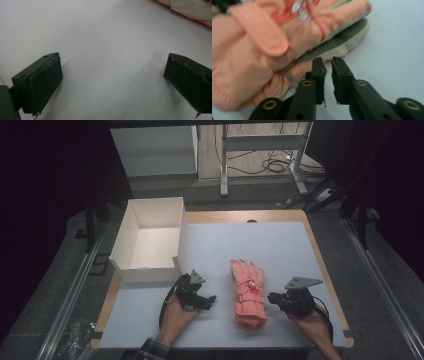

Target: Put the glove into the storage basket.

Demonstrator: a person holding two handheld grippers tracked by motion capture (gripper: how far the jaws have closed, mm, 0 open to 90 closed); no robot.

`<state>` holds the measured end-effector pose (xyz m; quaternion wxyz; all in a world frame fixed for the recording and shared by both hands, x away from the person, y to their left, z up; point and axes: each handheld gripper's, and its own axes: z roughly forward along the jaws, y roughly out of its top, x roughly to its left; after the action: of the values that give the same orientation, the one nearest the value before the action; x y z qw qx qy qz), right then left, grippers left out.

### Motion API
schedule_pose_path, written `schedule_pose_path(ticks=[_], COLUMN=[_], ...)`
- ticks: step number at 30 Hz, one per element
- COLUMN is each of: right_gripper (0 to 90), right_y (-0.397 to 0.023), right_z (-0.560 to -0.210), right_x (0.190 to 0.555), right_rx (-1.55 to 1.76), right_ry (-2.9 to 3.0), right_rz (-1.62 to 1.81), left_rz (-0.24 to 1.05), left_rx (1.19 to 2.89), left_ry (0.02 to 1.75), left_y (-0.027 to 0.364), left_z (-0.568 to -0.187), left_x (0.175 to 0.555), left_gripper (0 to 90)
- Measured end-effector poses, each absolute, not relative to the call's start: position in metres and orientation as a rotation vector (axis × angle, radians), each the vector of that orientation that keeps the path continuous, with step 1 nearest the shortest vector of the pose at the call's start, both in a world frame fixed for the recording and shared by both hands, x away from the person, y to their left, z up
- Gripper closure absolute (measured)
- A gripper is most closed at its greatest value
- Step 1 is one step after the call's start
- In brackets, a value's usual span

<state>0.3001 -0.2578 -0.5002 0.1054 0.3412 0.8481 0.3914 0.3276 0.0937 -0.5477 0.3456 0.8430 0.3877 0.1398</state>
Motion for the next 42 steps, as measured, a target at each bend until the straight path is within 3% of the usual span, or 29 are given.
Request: schedule_pose_path(ticks=[5,25,42], right_gripper=[86.9,85.5,83.8], right_y=[-0.256,-0.245,-0.213], right_z=[-0.515,-0.526,-0.527], right_x=[0.289,0.272,0.275], right_rx=[0.981,0.910,0.838], right_ry=[2.523,2.559,2.604], right_rz=[1.135,1.179,1.202], left_rz=[0.363,0.357,0.358], left_rx=[2.191,2.192,2.197], left_ry=[1.007,0.988,0.973], left_y=[0.093,0.095,0.122], left_z=[-0.548,-0.547,-0.542], left_x=[0.328,0.327,0.313], left_gripper=[2.0,3.3,6.4])
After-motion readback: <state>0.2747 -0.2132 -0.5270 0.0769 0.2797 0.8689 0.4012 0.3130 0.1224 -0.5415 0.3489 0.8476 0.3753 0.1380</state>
